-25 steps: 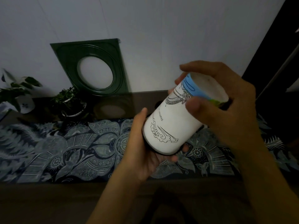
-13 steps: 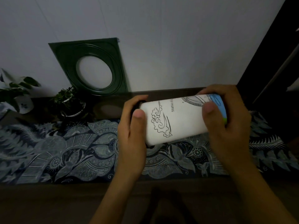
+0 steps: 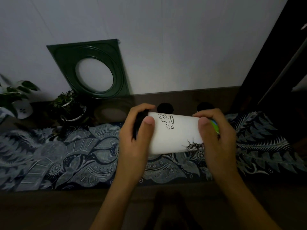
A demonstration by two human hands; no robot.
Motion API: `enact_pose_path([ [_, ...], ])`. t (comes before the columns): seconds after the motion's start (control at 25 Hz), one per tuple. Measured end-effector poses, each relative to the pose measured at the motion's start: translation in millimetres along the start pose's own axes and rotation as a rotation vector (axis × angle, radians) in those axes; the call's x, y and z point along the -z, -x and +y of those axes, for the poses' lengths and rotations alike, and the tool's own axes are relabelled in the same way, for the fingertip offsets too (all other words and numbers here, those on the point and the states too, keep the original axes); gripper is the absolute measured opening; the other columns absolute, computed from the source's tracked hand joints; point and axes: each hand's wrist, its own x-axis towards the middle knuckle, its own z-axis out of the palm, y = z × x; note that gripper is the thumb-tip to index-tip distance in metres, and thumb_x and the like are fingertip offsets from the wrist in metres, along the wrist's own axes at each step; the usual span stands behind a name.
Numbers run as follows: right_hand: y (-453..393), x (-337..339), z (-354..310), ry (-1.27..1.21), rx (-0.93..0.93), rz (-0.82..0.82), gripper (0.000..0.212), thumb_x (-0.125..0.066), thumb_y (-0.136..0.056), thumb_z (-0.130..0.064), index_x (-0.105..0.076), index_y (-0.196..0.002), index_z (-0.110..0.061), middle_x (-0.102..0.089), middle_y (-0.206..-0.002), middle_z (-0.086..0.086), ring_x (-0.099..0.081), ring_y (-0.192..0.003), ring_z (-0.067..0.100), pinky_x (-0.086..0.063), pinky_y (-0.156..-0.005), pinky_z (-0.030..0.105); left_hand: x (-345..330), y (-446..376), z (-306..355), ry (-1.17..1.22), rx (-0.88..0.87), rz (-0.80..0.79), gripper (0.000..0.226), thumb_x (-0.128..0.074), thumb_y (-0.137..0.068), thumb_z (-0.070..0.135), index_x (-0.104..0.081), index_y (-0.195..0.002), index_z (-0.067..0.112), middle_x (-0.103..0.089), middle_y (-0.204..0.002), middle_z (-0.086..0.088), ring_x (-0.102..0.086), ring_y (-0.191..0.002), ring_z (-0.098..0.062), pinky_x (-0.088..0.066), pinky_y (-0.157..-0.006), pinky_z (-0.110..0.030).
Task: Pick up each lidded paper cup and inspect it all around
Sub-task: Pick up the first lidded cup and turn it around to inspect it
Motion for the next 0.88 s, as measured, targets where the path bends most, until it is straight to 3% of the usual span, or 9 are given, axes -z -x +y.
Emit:
enact_pose_path([
  [0.16, -2.4, -6.6, 9.6, -0.142, -0.249, 0.042, 0.034, -0.046, -0.085, -0.035, -0.057, -0.08, -0.003, -0.057, -0.077, 0.013, -0.056, -0.067, 0.018, -0.04, -0.05, 0.028, -3.5, 9.1, 0.2, -0.149, -0.085, -0.019, 0.03, -0.047, -0.088, 0.041, -0.058, -0.111, 0.026, -0.063, -0.102, 0.026, -0.061, -0.093, 0.004, -0.044, -0.069, -0.006],
  [0.32, 0.6, -12.4, 24.1, -0.342, -0.67, 0.077, 0.026, -0.048, -0.094, -0.021, -0.054, -0.088, 0.004, -0.054, -0.078, 0.021, -0.06, -0.059, 0.029, -0.037, -0.037, 0.022, -2.1, 9.6, -6.7, -0.322, -0.073, -0.055, 0.044, -0.049, -0.086, 0.048, -0.059, -0.119, 0.021, -0.059, -0.106, 0.005, -0.057, -0.094, -0.002, -0.04, -0.074, -0.011],
  [0.48, 3.3, -10.4, 21.9, -0.352, -0.605, 0.126, 0.026, -0.048, -0.093, -0.026, -0.06, -0.089, -0.004, -0.057, -0.08, 0.027, -0.062, -0.069, 0.034, -0.037, -0.037, 0.021, -0.9, 12.6, -3.8, -0.145, -0.045, -0.165, 0.053, -0.061, -0.079, 0.042, -0.052, -0.129, 0.028, -0.056, -0.122, 0.007, -0.058, -0.109, -0.002, -0.046, -0.083, -0.01],
  [0.6, 10.5, -11.1, 16.9, -0.324, -0.494, 0.122, 0.026, -0.047, -0.092, -0.031, -0.061, -0.087, -0.01, -0.063, -0.077, 0.014, -0.064, -0.069, 0.033, -0.043, -0.042, 0.028, 2.6, 15.9, -8.4, -0.018, -0.009, -0.098, 0.054, -0.067, -0.074, 0.037, -0.055, -0.126, 0.033, -0.06, -0.117, 0.025, -0.061, -0.111, -0.003, -0.052, -0.081, -0.016],
  [0.72, 14.9, -12.9, 15.3, -0.222, -0.315, 0.133, 0.025, -0.047, -0.091, -0.033, -0.059, -0.084, -0.013, -0.06, -0.079, 0.015, -0.061, -0.072, 0.039, -0.047, -0.05, 0.039, 2.2, 16.1, -10.9, -0.009, 0.019, -0.052, 0.05, -0.065, -0.075, 0.04, -0.058, -0.124, 0.03, -0.062, -0.113, 0.026, -0.062, -0.106, 0.0, -0.052, -0.076, -0.016],
  [0.88, 6.3, -12.3, 23.2, -0.378, -0.66, 0.126, 0.024, -0.05, -0.093, -0.02, -0.059, -0.073, -0.01, -0.064, -0.061, 0.001, -0.065, -0.059, 0.021, -0.047, -0.046, 0.029, -1.4, 17.2, -9.1, -0.219, -0.091, -0.12, 0.057, -0.067, -0.074, 0.037, -0.056, -0.128, 0.024, -0.057, -0.115, 0.001, -0.058, -0.105, -0.008, -0.045, -0.082, -0.012],
])
